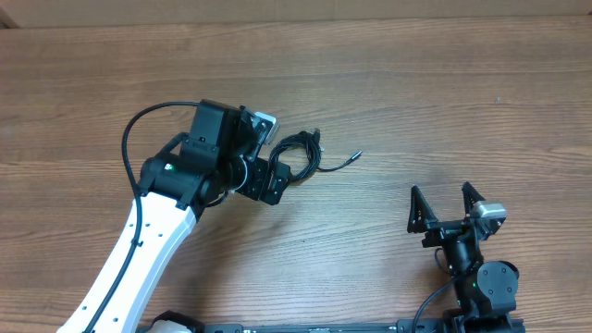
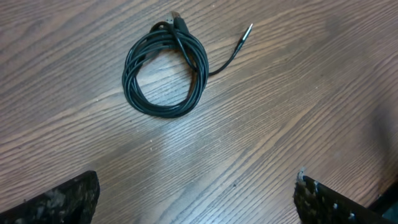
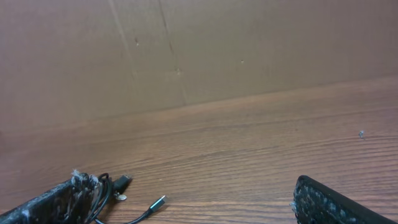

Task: Untangle cables
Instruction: 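Lower the left gripper onto the cable coil near its connectors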

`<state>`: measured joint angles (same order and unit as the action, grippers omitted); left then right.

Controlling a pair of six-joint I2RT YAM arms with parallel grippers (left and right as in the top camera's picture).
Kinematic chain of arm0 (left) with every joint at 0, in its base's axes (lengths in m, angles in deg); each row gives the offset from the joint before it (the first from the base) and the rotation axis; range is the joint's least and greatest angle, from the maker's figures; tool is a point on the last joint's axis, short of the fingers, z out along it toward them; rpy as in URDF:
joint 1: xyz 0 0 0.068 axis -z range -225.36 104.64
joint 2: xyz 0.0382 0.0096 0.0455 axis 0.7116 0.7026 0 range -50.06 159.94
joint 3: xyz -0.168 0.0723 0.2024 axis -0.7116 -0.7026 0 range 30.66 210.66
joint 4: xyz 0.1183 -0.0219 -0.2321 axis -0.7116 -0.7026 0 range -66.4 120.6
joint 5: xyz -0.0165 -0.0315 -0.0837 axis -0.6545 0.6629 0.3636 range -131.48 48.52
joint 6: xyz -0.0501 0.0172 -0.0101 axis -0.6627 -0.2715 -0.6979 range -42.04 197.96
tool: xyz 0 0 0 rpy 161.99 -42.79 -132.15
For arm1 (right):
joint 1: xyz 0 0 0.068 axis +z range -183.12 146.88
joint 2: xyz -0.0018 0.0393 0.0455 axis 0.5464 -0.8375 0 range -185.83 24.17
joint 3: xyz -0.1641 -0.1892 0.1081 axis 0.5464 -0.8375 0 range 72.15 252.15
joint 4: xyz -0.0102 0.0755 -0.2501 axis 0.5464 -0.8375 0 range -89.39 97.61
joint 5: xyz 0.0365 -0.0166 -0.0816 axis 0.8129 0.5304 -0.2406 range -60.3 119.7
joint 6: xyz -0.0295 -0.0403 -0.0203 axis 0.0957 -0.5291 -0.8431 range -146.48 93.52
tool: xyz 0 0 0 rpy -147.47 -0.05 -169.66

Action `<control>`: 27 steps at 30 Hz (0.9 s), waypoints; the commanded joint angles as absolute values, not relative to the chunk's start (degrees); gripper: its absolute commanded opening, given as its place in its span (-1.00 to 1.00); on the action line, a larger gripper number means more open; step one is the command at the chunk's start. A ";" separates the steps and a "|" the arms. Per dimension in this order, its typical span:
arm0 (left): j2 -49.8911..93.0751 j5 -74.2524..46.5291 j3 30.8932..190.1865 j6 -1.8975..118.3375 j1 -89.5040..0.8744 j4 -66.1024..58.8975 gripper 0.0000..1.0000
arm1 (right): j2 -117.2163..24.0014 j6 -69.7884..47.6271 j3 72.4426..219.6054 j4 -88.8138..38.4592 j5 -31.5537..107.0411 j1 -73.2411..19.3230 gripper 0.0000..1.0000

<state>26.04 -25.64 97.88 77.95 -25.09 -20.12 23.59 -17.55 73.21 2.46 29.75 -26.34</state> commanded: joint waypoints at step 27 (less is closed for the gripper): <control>26.43 -24.96 99.20 77.55 -24.68 -21.30 0.99 | 24.00 -18.01 72.60 2.77 29.97 -26.55 1.00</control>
